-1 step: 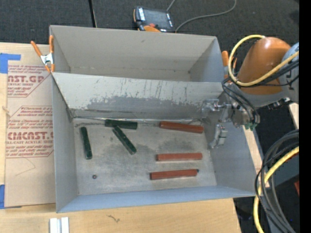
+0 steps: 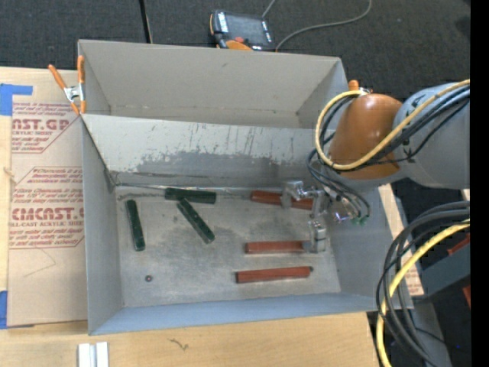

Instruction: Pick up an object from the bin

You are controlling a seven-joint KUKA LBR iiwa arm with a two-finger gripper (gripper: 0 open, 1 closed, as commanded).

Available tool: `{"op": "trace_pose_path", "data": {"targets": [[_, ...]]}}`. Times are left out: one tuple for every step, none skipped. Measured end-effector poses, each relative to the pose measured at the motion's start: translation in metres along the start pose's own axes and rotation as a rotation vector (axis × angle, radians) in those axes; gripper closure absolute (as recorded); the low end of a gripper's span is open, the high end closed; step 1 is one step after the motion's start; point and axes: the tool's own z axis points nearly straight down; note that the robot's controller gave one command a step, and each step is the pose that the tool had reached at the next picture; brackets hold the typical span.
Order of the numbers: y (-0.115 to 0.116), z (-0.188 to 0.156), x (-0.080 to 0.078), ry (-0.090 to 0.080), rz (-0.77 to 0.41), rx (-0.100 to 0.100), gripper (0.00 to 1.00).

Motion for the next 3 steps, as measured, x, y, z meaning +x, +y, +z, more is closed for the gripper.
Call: {"op": "trace_pose_path", "data": {"targets": [[0.091, 0.0, 0.008, 0.001, -0.124, -0.005, 0.0], [0.087, 0.0, 0.009, 0.001, -0.118, -0.002, 1.0], [0.088, -0.17, 0.009, -0.009, -0.084, 0.003, 1.0]]}}
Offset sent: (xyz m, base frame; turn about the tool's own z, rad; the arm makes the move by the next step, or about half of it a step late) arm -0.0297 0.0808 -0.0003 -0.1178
